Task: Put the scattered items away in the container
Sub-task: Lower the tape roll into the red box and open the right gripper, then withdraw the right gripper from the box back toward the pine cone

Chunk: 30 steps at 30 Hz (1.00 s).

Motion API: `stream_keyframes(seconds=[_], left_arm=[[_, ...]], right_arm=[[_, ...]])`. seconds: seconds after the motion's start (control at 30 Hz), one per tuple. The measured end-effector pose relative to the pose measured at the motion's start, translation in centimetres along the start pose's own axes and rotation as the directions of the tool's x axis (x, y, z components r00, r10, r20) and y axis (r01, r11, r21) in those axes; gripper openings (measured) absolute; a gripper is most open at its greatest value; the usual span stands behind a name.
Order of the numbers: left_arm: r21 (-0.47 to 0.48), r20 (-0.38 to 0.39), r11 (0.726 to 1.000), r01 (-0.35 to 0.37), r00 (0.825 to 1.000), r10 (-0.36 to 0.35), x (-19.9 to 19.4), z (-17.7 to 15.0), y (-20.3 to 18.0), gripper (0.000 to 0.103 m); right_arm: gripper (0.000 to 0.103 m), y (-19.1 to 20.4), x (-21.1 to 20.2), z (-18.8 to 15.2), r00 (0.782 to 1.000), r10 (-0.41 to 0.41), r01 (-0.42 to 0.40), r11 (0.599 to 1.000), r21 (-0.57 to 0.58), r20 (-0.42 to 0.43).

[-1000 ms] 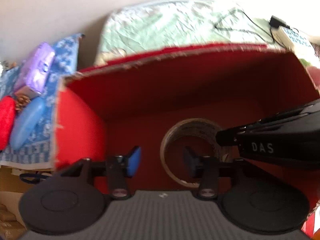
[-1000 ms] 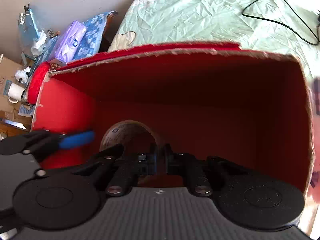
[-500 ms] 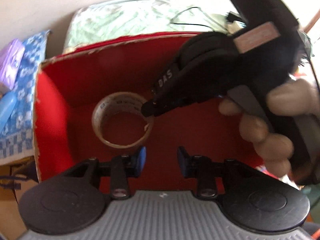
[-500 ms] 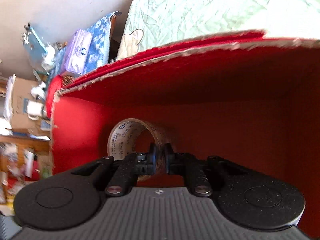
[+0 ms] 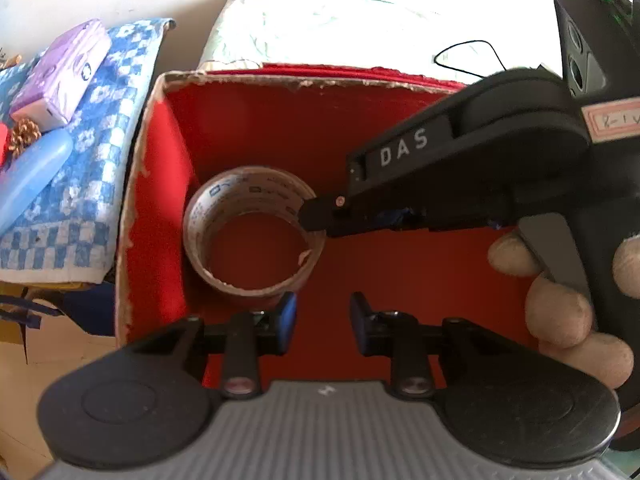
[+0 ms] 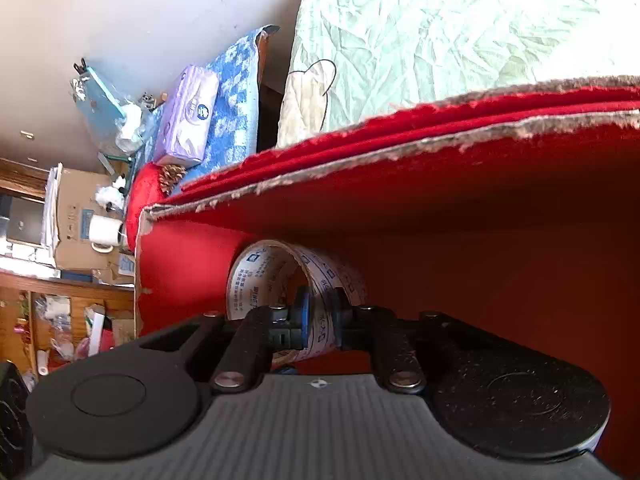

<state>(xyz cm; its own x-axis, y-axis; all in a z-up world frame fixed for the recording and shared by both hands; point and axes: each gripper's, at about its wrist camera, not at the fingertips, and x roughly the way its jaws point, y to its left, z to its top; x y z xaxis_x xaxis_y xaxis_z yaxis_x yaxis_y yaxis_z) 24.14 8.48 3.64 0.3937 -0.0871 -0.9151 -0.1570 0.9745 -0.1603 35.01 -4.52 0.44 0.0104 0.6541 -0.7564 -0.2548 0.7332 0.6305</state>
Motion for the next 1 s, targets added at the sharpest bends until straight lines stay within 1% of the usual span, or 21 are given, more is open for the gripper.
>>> stream_keyframes(seconds=[0.07, 0.1, 0.17, 0.23, 0.33, 0.37, 0.4, 0.43, 0.47, 0.53, 0.57, 0.7, 0.77, 0.83, 1.0], left_arm=[[0.002, -0.007, 1.0, -0.004, 1.0, 0.004, 0.3, 0.1, 0.1, 0.028], [0.006, -0.008, 1.0, -0.009, 1.0, 0.009, 0.4, 0.1, 0.0, 0.028], [0.02, -0.004, 0.999, -0.027, 1.0, 0.027, 0.5, 0.2, -0.4, 0.033], [0.037, 0.002, 0.999, -0.038, 0.999, 0.038, 0.5, 0.3, -0.9, 0.035], [0.061, 0.019, 0.997, -0.047, 0.999, 0.046, 0.1, 0.2, -1.6, 0.045], [0.068, 0.028, 0.997, -0.048, 0.999, 0.046, -0.1, 0.2, -1.8, 0.052], [0.074, 0.039, 0.996, -0.05, 0.998, 0.048, -0.4, 0.1, -2.1, 0.056], [0.084, 0.054, 0.995, -0.058, 0.997, 0.054, -0.8, -0.1, -2.6, 0.064], [0.096, 0.069, 0.993, -0.069, 0.996, 0.062, -1.3, -0.4, -3.2, 0.066], [0.12, 0.097, 0.989, -0.083, 0.993, 0.071, -2.0, -0.7, -4.1, 0.067], [0.127, 0.105, 0.988, -0.086, 0.992, 0.073, -2.2, -0.7, -4.4, 0.069], [0.133, 0.137, 0.986, -0.106, 0.987, 0.087, -3.3, -1.3, -4.4, 0.074], [0.134, 0.161, 0.983, -0.127, 0.981, 0.105, -3.9, -1.8, -4.6, 0.082], [0.132, 0.193, 0.979, -0.154, 0.973, 0.127, -4.6, -2.4, -4.4, 0.086], [0.131, 0.251, 0.973, -0.189, 0.956, 0.152, -6.1, -3.2, -3.4, 0.087]], right_arm=[[0.016, -0.2, 0.1, 0.1, 1.0, 0.005, -0.005, 1.0, 0.001, 0.003], [0.019, -0.2, 0.1, 0.1, 1.0, 0.008, -0.008, 1.0, 0.0, 0.005], [0.024, 0.2, 0.2, 0.1, 1.0, -0.006, 0.007, 1.0, -0.015, 0.016], [0.026, 0.6, -0.4, -0.1, 0.999, -0.031, 0.032, 0.999, -0.044, 0.038], [0.029, 0.8, -1.6, -0.6, 0.998, -0.03, 0.034, 0.997, -0.065, 0.058], [0.029, 0.9, -2.2, -0.8, 0.997, -0.03, 0.035, 0.997, -0.071, 0.067], [0.03, 0.9, -2.8, -0.9, 0.996, -0.036, 0.042, 0.996, -0.076, 0.079], [0.031, 0.9, -3.4, -1.0, 0.994, -0.051, 0.059, 0.995, -0.084, 0.094], [0.032, 1.0, -3.9, -1.1, 0.991, -0.073, 0.083, 0.992, -0.094, 0.109], [0.033, 1.3, -4.9, -1.5, 0.983, -0.122, 0.138, 0.984, -0.11, 0.138], [0.033, 1.3, -5.4, -1.7, 0.978, -0.142, 0.16, 0.981, -0.114, 0.152], [0.033, 1.4, -7.1, -2.7, 0.961, -0.19, 0.213, 0.972, -0.097, 0.203], [0.033, 1.7, -7.8, -3.5, 0.949, -0.21, 0.239, 0.966, -0.098, 0.236], [0.033, 2.0, -8.5, -4.5, 0.935, -0.233, 0.266, 0.959, -0.095, 0.269], [0.033, 3.1, -9.6, -6.7, 0.909, -0.258, 0.297, 0.952, -0.075, 0.328]])
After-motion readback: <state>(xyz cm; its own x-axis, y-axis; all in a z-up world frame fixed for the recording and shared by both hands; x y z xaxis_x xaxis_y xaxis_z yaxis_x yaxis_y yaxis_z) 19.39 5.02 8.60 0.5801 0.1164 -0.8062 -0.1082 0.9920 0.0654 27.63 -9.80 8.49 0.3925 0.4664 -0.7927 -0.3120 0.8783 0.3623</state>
